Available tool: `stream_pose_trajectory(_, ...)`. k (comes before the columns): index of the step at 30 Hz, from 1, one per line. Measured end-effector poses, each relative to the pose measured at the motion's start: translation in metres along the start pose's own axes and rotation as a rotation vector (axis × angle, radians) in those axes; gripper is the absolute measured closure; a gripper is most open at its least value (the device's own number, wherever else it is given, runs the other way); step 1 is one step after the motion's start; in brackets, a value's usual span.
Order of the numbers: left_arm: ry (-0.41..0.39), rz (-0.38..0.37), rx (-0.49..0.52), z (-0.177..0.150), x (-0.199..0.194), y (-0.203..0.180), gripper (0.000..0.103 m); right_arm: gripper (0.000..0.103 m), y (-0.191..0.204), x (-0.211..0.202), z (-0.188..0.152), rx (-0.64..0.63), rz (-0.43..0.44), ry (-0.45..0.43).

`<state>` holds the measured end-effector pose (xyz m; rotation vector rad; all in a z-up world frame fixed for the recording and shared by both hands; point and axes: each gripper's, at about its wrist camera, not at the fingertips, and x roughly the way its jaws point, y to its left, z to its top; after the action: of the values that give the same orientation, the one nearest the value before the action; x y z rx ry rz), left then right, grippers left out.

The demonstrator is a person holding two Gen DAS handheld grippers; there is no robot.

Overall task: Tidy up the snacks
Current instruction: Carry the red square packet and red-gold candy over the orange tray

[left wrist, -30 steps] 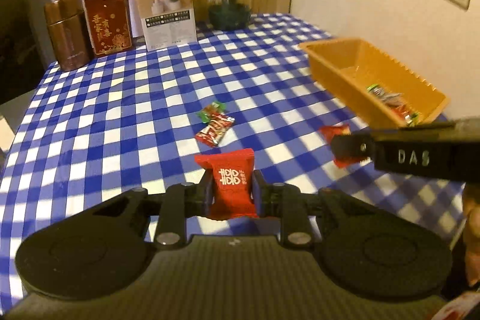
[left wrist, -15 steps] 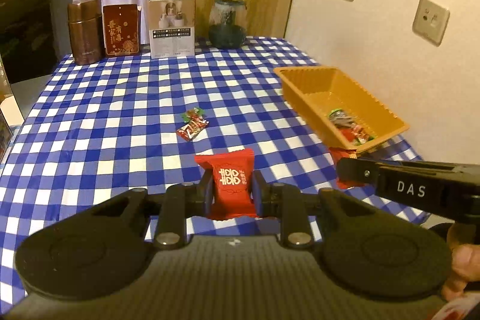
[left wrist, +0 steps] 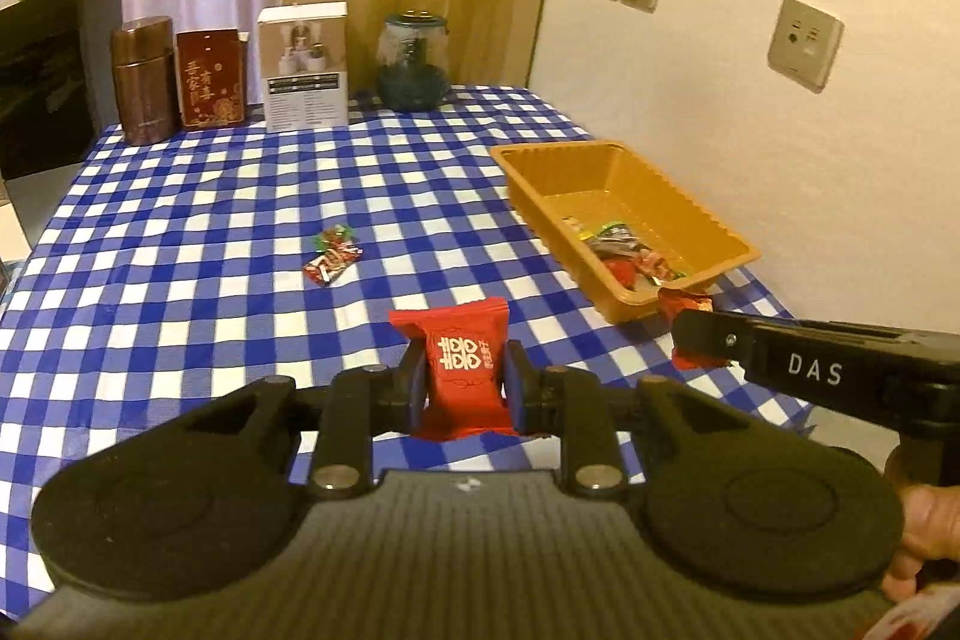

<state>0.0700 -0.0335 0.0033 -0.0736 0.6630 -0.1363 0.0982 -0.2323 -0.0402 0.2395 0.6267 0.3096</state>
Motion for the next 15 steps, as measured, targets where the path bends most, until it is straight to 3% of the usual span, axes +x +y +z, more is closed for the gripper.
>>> stream_pose_trajectory(15, 0.007, -0.051, 0.033, 0.004, 0.009, -0.033, 0.080, 0.082, -0.031, -0.017, 0.003, 0.032, -0.063, -0.019)
